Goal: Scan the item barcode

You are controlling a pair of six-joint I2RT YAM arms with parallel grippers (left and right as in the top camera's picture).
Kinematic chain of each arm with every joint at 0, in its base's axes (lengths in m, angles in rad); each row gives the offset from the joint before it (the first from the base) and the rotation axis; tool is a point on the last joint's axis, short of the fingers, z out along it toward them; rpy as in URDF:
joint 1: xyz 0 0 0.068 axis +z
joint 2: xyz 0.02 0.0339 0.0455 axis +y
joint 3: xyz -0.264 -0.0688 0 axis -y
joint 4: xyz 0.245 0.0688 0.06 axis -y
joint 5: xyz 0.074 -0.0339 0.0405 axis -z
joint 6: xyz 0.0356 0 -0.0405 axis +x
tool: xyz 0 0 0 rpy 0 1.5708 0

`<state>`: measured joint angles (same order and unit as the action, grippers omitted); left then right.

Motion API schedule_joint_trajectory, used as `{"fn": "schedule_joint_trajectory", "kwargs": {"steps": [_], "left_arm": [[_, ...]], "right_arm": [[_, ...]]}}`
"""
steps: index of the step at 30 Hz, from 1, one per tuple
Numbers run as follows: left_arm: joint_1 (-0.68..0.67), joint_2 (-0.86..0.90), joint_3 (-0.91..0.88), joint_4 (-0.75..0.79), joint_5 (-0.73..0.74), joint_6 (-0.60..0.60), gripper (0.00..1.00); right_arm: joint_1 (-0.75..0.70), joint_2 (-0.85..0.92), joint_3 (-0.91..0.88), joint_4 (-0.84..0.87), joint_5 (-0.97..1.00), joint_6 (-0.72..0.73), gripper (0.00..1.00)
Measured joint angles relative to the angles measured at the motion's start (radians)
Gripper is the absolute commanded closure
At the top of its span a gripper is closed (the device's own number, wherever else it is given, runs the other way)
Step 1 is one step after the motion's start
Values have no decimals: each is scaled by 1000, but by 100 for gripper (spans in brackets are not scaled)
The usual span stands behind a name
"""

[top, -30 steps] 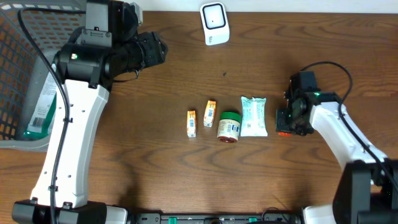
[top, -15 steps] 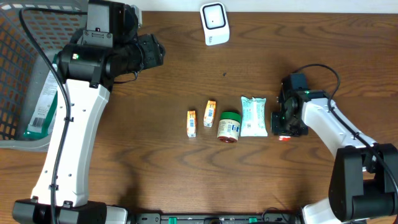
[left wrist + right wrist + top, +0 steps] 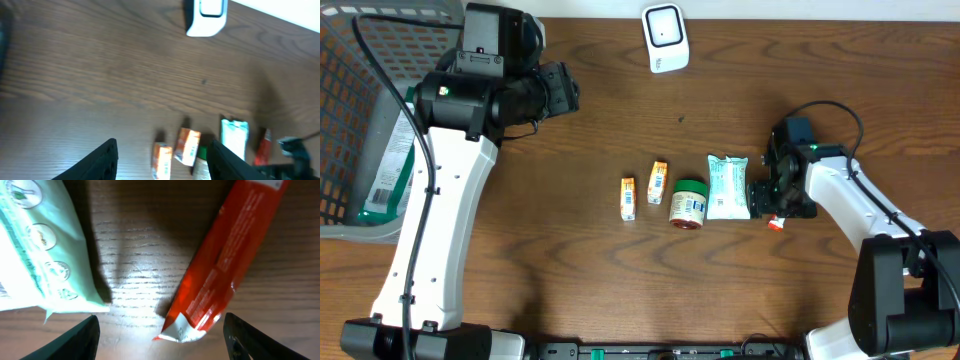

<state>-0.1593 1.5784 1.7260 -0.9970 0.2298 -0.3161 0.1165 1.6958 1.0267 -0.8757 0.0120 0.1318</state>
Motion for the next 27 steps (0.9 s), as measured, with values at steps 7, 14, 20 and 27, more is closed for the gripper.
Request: {"fn": "schedule_joint_trajectory", "kwargs": {"steps": [7, 14, 20, 27], "left_arm": [[0, 0, 0, -24, -39, 29, 44], [0, 0, -1, -58, -52, 49, 92], [0, 0, -1, -84, -53, 52, 92], [0, 0, -2, -99, -53, 52, 92]], "right_arm": [[-52, 0, 137, -95, 0, -3, 29], [-193, 0, 185, -88, -35, 21, 96], [-317, 0, 184, -30, -98, 29, 99], [-349, 0, 135, 76, -95, 51, 99]]}}
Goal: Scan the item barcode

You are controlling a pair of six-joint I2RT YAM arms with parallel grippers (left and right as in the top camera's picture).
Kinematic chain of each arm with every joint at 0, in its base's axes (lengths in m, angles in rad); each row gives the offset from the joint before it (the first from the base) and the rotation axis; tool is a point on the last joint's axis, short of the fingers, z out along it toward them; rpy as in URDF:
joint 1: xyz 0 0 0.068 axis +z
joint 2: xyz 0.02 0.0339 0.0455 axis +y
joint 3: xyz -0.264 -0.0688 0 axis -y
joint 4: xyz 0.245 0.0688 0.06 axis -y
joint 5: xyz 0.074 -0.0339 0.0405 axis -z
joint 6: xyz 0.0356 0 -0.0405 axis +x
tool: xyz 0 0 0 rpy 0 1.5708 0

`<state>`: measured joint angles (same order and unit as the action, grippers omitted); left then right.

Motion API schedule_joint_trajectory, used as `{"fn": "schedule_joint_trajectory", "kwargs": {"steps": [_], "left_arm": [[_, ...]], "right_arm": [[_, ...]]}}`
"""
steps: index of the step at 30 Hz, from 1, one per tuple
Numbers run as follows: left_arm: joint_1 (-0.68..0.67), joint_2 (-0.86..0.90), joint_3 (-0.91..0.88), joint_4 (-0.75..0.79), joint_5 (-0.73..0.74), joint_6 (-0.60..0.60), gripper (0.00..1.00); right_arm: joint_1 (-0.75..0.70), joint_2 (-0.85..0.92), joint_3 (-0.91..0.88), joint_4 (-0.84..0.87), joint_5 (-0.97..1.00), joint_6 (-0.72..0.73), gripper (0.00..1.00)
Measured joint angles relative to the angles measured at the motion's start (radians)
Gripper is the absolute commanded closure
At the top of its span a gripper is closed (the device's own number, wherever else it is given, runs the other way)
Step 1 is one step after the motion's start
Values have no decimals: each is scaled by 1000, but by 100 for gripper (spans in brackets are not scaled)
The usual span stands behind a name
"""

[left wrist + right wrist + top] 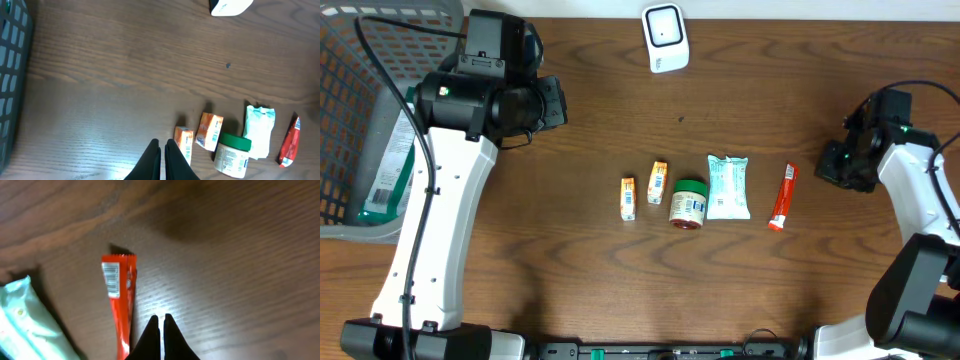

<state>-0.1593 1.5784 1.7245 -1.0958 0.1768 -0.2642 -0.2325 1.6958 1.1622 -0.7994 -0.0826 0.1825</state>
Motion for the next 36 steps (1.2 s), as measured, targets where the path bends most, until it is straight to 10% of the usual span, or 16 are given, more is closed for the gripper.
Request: {"fn": "schedule_joint_trajectory", "kwargs": {"steps": [18, 36], "left_arm": [[0, 0, -13, -23, 0, 0, 92], [0, 0, -13, -31, 0, 0, 87]], "right_arm": [[14, -12, -393, 565, -130, 209, 99], [161, -4, -417, 683, -237, 224, 99]]}}
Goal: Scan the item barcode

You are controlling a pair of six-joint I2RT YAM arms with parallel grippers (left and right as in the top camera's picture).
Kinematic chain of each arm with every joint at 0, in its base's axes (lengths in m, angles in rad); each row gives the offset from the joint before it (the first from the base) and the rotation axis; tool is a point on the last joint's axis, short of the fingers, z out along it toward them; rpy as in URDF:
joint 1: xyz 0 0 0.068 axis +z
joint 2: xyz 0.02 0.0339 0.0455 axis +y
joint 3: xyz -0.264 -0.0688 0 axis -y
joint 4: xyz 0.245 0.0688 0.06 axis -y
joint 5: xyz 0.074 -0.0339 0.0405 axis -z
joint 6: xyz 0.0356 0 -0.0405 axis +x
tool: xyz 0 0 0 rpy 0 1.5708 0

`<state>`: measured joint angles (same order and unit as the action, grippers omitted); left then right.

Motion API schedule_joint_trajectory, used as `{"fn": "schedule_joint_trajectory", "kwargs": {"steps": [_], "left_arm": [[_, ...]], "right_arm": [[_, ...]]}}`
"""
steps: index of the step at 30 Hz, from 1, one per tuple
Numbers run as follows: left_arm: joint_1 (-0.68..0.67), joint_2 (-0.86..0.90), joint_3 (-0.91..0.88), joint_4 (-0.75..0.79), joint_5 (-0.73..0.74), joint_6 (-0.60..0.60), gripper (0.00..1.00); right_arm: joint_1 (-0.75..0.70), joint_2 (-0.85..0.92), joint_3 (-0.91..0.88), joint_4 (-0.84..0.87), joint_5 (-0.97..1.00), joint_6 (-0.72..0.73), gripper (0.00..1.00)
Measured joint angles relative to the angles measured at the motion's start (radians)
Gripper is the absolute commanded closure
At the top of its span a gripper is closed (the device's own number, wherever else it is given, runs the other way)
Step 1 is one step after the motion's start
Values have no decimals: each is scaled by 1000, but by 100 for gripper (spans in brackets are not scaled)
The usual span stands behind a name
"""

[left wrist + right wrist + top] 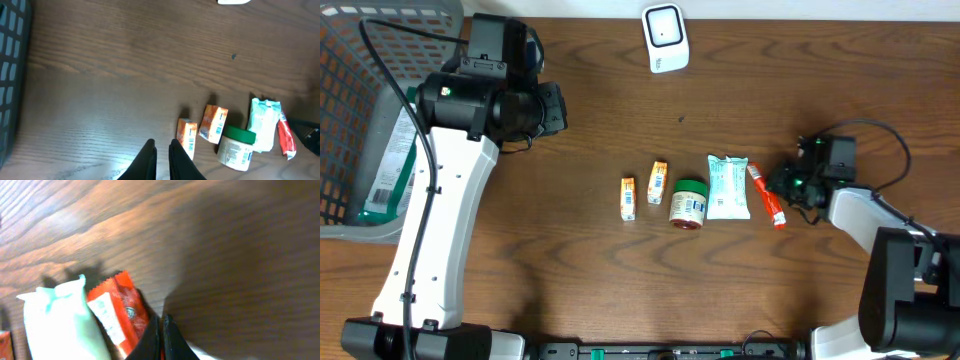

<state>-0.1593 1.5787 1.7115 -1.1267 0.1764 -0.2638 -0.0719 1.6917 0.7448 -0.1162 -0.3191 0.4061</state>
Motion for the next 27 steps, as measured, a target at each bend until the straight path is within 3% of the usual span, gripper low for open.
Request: {"fn": "schedule_joint_trajectory", "kwargs": {"steps": [4, 7, 16, 27], "left_arm": [[0, 0, 0, 0, 0, 0, 87], [0, 0, 0, 0, 0, 0, 87], [0, 0, 0, -16, 0, 0, 87], [0, 0, 0, -39, -36, 0, 86]], "right_arm": [[25, 0, 0, 43, 9, -14, 96], [23, 0, 3, 33, 15, -26, 99], [-12, -87, 145, -224, -92, -81, 99], [-12, -92, 145, -280, -214, -210, 99]]}}
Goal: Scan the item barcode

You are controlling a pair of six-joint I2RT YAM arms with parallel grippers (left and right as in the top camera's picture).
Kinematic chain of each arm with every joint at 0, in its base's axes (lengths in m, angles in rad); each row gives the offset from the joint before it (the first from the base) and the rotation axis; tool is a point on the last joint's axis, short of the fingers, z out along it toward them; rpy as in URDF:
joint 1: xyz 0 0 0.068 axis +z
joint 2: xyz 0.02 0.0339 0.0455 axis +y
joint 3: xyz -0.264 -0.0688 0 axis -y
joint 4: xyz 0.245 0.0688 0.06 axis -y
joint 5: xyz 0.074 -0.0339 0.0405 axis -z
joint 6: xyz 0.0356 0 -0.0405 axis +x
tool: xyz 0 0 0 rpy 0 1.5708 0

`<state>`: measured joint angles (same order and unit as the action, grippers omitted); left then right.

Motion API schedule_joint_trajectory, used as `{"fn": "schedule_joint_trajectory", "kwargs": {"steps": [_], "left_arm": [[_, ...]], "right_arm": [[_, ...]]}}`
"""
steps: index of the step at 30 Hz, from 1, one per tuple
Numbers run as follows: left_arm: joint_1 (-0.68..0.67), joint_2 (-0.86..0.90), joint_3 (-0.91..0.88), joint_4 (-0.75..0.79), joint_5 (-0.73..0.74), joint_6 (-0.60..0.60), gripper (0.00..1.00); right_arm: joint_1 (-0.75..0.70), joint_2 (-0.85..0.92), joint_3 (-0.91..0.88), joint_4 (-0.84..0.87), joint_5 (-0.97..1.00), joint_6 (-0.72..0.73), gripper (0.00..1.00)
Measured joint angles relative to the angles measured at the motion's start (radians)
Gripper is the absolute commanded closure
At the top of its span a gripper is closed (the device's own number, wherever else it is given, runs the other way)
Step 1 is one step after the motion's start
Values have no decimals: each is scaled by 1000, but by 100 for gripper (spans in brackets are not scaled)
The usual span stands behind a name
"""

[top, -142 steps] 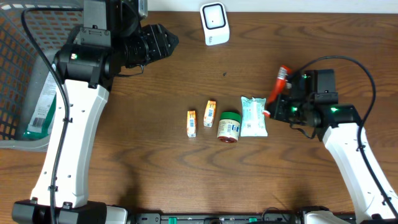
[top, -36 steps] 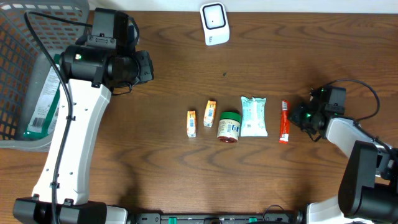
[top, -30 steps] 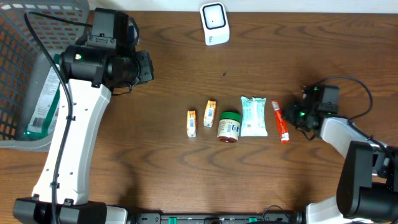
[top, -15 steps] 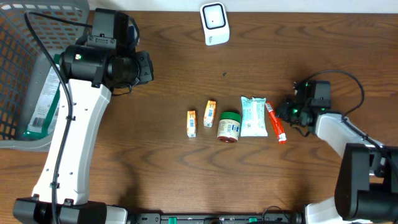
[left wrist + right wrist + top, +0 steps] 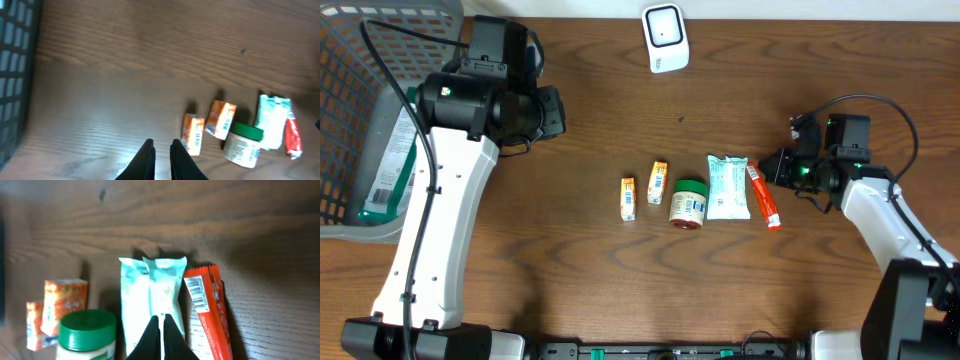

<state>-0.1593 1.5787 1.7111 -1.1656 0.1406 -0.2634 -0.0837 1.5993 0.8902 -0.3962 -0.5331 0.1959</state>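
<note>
The white scanner (image 5: pixel 663 37) stands at the table's far edge. A row lies mid-table: two orange boxes (image 5: pixel 628 198) (image 5: pixel 658 182), a green-lidded jar (image 5: pixel 688 203), a pale green pouch (image 5: pixel 727 187) and a red bar (image 5: pixel 763 197) leaning on the pouch, barcode up. My right gripper (image 5: pixel 778 168) hovers just right of the bar, shut and holding nothing; in its wrist view the fingertips (image 5: pixel 161 322) sit over the pouch (image 5: pixel 150 300), beside the bar (image 5: pixel 207 310). My left gripper (image 5: pixel 161 146) is high at the upper left, shut to a narrow slit, holding nothing.
A grey mesh basket (image 5: pixel 345 190) at the left edge holds a green-and-white package (image 5: pixel 390 170). The left arm's white link (image 5: pixel 430 230) runs down the left side. A black cable (image 5: pixel 880 105) loops above the right arm.
My right gripper has drawn back slightly up and right from the red bar and now looks over the whole row. The bar still leans on the pouch. The left arm barely shifted.
First both grippers were open, the right one low over the red bar beside the pouch. Then both were shut, the right arm far right, the bar lying apart from the pouch. Later the shut right gripper was at the bar, which lay tilted against the pouch, as now.
</note>
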Motion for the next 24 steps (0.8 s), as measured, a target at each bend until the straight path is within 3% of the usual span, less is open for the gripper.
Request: {"fn": "schedule_joint_trajectory", "kwargs": {"steps": [10, 17, 24], "left_arm": [[0, 0, -10, -5, -32, 0, 86], [0, 0, -10, -5, -36, 0, 86], [0, 0, -11, -5, -36, 0, 86]], "right_arm": [[0, 172, -11, -3, 46, -26, 99], [-4, 195, -12, 18, 18, -49, 99], [-113, 129, 32, -34, -202, -101, 99]]}}
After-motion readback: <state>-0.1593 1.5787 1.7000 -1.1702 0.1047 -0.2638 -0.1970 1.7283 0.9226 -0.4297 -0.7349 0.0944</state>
